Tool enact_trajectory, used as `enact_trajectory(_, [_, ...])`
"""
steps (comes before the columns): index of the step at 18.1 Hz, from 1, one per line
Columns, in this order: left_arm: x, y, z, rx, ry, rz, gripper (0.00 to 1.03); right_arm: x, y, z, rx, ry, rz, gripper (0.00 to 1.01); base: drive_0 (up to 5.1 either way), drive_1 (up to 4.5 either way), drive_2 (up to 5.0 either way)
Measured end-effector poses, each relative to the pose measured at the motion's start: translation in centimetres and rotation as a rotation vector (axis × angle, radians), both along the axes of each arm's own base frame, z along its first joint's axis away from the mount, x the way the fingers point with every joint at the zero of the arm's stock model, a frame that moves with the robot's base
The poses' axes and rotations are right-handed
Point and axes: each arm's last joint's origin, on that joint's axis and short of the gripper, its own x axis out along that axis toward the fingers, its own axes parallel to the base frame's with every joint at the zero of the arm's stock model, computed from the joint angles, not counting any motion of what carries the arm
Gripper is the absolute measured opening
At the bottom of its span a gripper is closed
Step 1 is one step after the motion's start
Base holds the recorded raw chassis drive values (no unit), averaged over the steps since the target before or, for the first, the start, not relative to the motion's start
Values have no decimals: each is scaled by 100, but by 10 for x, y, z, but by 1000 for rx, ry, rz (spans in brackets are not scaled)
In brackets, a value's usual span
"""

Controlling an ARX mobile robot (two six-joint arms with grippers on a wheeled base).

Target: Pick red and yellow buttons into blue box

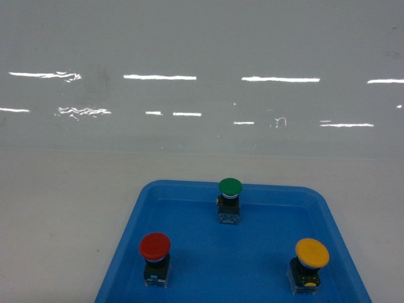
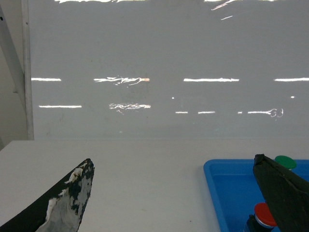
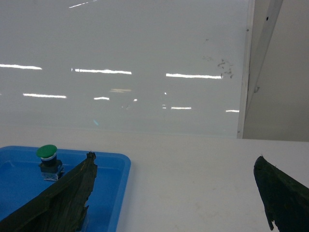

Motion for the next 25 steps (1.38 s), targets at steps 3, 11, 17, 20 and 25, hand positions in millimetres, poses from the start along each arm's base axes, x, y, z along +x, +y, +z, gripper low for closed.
enact_trajectory(3, [0, 0, 0, 0, 0, 0, 98, 0, 0, 0, 0, 0, 0, 98, 0, 0, 0])
enact_trajectory(11, [0, 0, 0, 0, 0, 0, 98, 0, 0, 0, 0, 0, 0, 98, 0, 0, 0])
enact_trajectory(17, [0, 0, 0, 0, 0, 0, 98, 0, 0, 0, 0, 0, 0, 98, 0, 0, 0])
enact_trajectory(20, [0, 1, -1, -1, 6, -2, 98, 1, -2, 0, -2, 3, 4, 98, 0, 0, 0])
enact_trajectory(25, [21, -4, 5, 18, -16, -56, 98, 22, 3, 0, -36, 33, 69, 98, 0, 0, 0])
